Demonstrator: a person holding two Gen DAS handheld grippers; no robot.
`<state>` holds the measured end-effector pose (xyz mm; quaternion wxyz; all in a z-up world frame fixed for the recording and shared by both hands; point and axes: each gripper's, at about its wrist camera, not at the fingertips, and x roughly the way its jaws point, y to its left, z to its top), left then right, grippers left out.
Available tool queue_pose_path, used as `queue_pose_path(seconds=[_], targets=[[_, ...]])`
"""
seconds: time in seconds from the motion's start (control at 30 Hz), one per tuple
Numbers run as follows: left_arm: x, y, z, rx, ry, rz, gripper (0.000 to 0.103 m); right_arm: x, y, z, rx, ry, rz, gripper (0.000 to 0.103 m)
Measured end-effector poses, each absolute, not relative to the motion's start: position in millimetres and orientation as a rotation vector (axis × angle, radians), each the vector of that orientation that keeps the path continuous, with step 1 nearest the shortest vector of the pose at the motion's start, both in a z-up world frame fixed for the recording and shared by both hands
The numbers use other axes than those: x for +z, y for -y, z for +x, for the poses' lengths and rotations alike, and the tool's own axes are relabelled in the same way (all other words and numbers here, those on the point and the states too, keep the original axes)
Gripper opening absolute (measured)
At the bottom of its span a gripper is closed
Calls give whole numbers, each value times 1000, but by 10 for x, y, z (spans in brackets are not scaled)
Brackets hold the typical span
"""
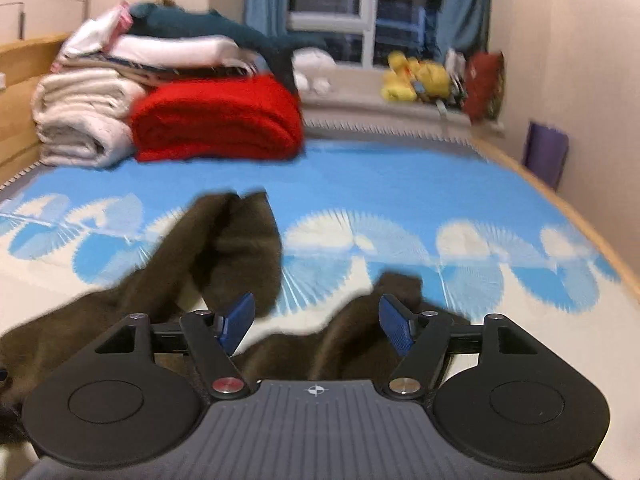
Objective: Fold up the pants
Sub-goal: 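Grasp the waistband with the left tool while the right tool grasps a pant leg hem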
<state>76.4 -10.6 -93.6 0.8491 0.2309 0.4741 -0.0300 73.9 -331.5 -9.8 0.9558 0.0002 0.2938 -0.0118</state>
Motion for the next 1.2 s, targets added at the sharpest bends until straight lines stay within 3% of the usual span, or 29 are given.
queue_pose_path(seconds=[0.07,0.2,0.33,0.53,0.73,0.87,0.93,1.07,1.2], targets=[[-794,-7,849,-45,-972,452,17,-142,3302,806,-40,-659,-44,69],[-456,-433,1187,-4,-950,286,14,-119,3268,862,-6,-612,-59,68],[-214,-837,1687,60,-869,205,13,-163,3264,968,4,-634,-40,59],[-147,-1364,2460,150,-853,37,10,-247,3318,1049,2,-650,5,52],[-34,-1680,2866,240,-731,-52,10,-301,3325,1153,-33,-677,11,52],[-79,-1663,3035,273,-761,-19,30,-350,3373,1240,-71,-688,-1,52],[-43,-1673,2989,251,-766,-32,31,-371,3465,1263,-108,-692,5,52],[0,-1854,2822,248,-776,-83,67,-440,3863,1287,-248,-677,80,52],[-104,-2126,2671,217,-876,-178,70,-700,4397,1314,-403,-742,256,53]])
